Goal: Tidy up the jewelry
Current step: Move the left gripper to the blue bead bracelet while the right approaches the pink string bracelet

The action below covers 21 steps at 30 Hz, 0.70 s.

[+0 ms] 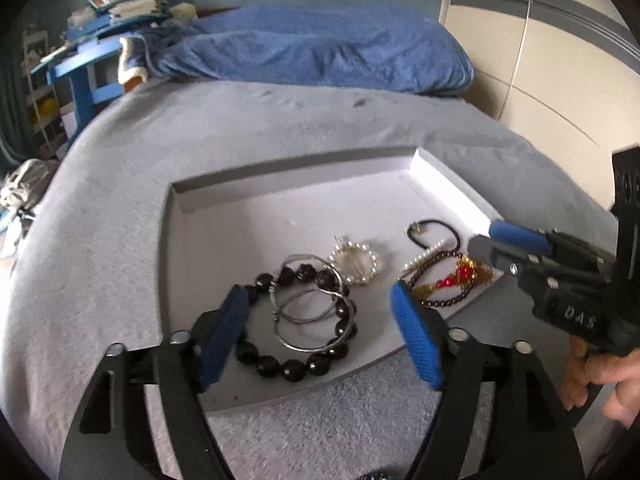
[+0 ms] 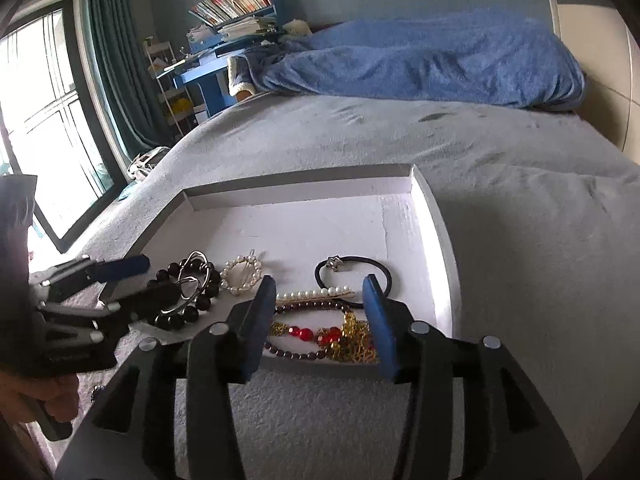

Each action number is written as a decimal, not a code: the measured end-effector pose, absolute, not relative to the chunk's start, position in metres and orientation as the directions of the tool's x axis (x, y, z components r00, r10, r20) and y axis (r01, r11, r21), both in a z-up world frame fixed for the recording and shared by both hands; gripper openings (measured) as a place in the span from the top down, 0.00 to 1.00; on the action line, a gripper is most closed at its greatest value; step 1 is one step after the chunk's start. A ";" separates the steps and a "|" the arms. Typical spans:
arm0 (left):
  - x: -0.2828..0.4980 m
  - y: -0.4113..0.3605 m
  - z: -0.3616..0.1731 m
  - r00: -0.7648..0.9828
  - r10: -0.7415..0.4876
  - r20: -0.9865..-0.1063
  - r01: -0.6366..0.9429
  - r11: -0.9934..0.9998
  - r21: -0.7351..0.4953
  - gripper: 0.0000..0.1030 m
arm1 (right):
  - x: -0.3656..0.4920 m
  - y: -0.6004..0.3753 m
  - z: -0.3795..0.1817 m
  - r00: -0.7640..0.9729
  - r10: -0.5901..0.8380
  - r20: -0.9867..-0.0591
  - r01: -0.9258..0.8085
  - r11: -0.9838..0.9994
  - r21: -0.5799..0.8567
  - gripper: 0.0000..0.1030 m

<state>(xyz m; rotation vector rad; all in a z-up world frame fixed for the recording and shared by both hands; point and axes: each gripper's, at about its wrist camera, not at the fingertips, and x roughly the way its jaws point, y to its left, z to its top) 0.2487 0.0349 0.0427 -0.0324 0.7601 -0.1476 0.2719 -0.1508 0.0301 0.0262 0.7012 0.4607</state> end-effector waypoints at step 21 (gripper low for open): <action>0.127 0.077 0.042 0.746 -0.060 -0.663 0.046 0.998 -0.039 0.20 | 0.178 -0.143 0.027 0.678 0.429 -0.597 -0.448 0.885 0.128 0.30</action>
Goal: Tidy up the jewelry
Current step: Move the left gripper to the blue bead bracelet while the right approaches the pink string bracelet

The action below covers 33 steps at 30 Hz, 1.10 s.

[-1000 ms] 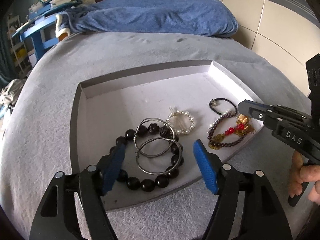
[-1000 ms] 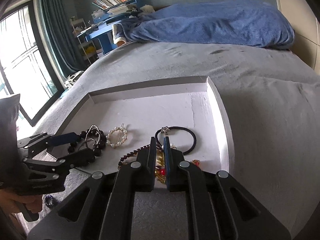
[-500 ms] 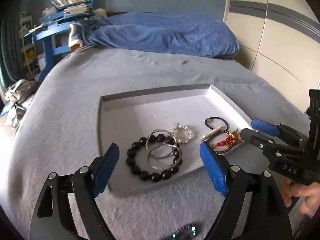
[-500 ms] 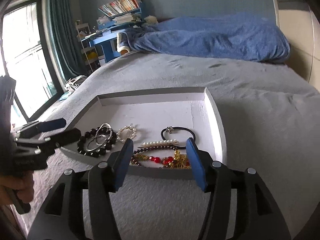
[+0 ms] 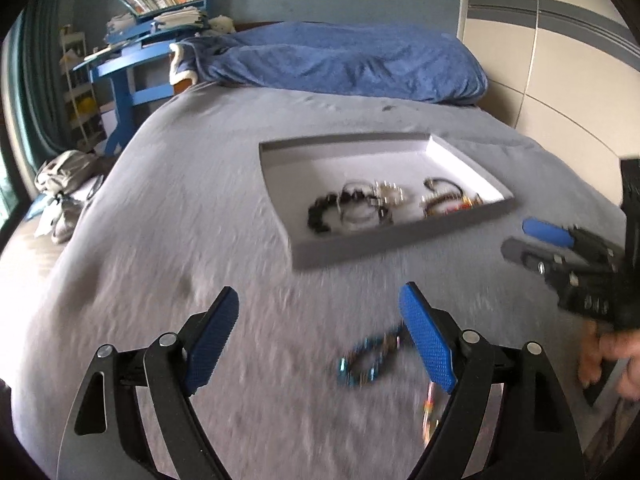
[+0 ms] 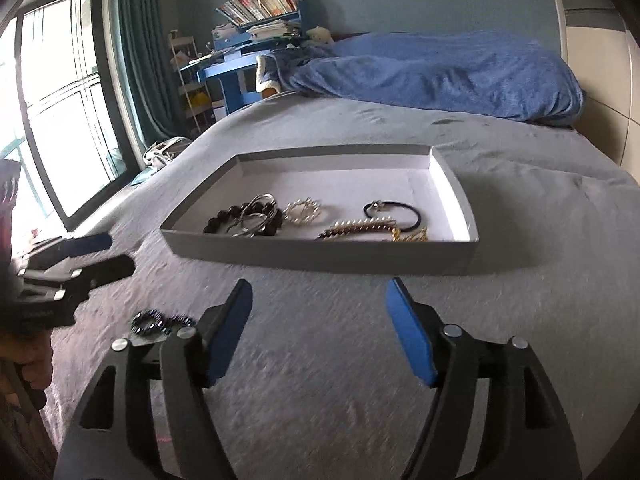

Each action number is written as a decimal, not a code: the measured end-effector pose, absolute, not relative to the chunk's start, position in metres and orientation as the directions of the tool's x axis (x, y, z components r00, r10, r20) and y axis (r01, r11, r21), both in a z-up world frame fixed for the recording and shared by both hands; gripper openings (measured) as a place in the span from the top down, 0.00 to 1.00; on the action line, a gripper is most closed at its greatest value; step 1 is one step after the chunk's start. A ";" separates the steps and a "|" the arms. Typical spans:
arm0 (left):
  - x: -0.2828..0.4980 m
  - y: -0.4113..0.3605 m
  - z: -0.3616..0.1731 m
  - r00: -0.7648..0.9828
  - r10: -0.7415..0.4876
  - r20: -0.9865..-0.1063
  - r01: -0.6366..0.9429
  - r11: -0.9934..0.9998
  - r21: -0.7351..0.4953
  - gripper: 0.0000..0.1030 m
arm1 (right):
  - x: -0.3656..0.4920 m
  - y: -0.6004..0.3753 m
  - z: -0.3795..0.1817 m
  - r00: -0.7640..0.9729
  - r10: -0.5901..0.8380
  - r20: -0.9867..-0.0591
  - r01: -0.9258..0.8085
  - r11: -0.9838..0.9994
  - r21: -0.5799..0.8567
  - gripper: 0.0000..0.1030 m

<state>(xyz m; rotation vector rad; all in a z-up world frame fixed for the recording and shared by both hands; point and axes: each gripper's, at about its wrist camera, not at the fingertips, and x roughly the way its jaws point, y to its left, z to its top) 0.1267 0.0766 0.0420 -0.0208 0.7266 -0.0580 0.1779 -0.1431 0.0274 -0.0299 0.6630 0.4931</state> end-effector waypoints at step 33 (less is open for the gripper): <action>0.088 0.076 0.009 0.703 -0.109 -0.702 0.107 0.993 -0.047 0.22 | 0.146 -0.115 0.006 0.515 0.508 -0.690 -0.562 0.808 0.175 0.27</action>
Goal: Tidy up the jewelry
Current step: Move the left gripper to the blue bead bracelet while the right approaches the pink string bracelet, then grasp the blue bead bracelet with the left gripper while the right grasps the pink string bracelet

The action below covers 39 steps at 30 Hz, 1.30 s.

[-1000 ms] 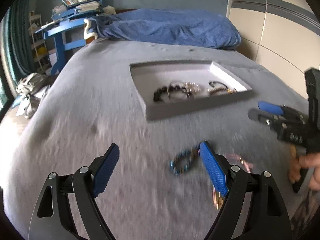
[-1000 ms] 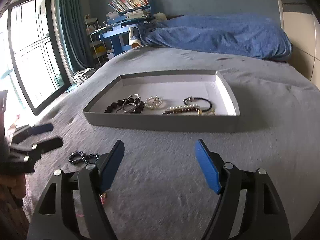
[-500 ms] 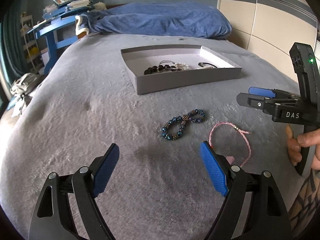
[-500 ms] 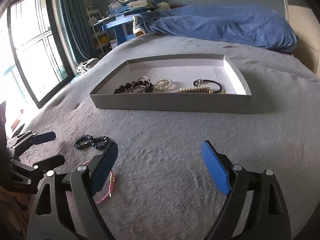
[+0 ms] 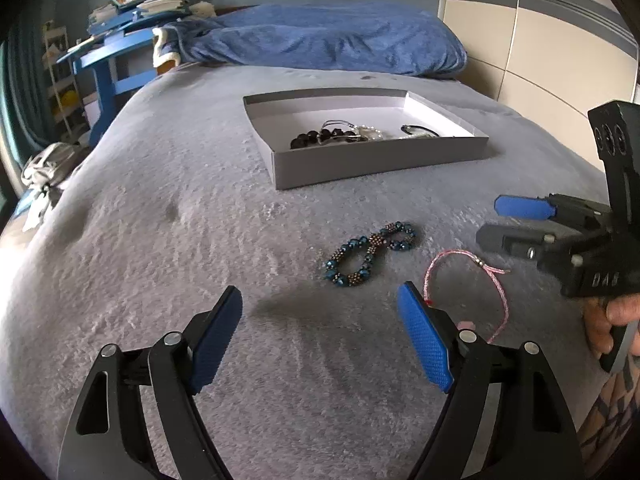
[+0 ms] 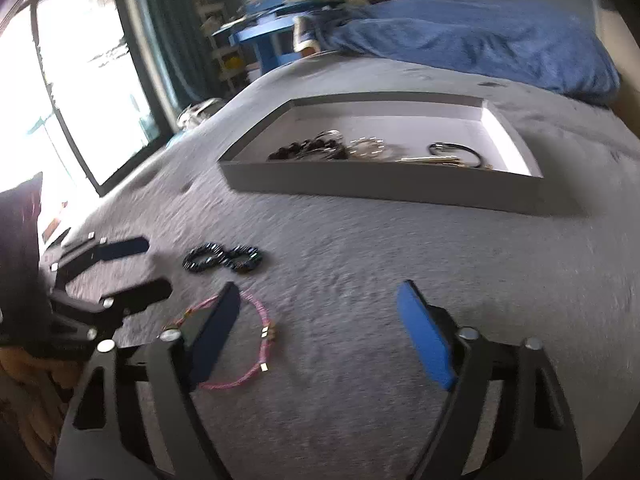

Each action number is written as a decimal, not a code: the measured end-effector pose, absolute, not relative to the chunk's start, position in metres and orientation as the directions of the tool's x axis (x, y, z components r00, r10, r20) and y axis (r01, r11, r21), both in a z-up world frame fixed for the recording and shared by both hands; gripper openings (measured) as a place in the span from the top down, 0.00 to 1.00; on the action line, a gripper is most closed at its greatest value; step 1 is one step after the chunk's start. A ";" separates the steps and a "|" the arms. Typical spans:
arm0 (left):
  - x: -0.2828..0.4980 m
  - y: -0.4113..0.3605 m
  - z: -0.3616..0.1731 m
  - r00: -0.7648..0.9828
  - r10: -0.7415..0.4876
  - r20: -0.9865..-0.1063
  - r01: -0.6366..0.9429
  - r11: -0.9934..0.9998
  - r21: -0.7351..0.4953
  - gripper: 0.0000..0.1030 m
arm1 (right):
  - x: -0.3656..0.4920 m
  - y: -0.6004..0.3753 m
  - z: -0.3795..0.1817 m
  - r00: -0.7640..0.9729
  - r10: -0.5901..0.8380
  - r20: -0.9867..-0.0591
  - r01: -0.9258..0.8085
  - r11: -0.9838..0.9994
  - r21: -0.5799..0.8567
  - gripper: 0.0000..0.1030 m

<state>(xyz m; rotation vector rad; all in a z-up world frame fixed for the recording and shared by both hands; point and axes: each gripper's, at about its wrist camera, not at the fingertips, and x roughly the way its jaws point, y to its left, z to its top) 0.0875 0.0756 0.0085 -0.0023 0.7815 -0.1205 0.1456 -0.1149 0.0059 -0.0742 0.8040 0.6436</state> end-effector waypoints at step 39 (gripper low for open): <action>0.145 0.053 -0.002 0.612 -0.139 -0.779 0.169 0.985 -0.043 0.22 | 0.163 -0.141 -0.009 0.525 0.394 -0.755 -0.419 0.891 0.174 0.94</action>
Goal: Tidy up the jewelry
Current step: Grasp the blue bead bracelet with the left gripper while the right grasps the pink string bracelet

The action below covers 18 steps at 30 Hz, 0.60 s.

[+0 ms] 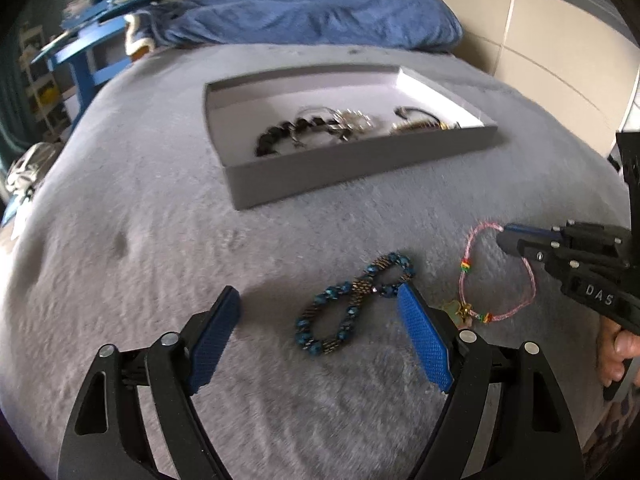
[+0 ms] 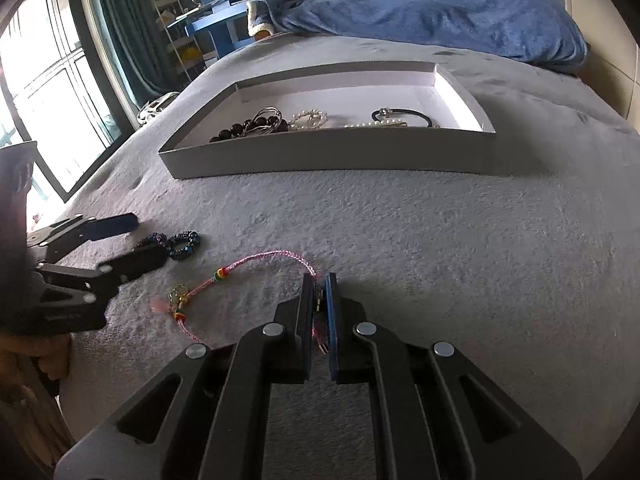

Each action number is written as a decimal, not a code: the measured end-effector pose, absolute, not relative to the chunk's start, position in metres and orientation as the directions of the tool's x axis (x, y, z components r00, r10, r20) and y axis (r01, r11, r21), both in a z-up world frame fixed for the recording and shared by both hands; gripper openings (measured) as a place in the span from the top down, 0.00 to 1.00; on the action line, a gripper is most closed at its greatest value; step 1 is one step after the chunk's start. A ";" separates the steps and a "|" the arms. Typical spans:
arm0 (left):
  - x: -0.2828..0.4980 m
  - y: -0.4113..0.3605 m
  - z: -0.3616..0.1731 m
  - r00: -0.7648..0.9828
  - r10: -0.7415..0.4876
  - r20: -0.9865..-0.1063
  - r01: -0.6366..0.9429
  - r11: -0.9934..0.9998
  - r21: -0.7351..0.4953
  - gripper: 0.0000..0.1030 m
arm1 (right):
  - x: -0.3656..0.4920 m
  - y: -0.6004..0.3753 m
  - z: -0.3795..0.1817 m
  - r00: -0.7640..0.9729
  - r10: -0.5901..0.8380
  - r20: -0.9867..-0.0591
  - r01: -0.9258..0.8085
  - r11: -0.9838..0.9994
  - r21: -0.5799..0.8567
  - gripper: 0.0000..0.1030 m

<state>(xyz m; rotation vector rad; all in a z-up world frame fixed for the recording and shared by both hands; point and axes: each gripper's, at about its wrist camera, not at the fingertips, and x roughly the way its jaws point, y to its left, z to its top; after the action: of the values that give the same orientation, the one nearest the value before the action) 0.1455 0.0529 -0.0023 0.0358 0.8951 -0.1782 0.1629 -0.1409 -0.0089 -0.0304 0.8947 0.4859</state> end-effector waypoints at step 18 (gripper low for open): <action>0.140 0.020 0.027 0.649 -0.219 -0.729 0.258 0.964 -0.060 0.87 | 0.161 -0.142 -0.003 0.528 0.442 -0.725 -0.448 0.870 0.204 0.95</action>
<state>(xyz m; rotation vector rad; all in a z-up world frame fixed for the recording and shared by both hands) 0.1399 0.0196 0.0274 0.0507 0.8210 -0.2714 0.1607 -0.1422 -0.0033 -0.0078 0.8644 0.5320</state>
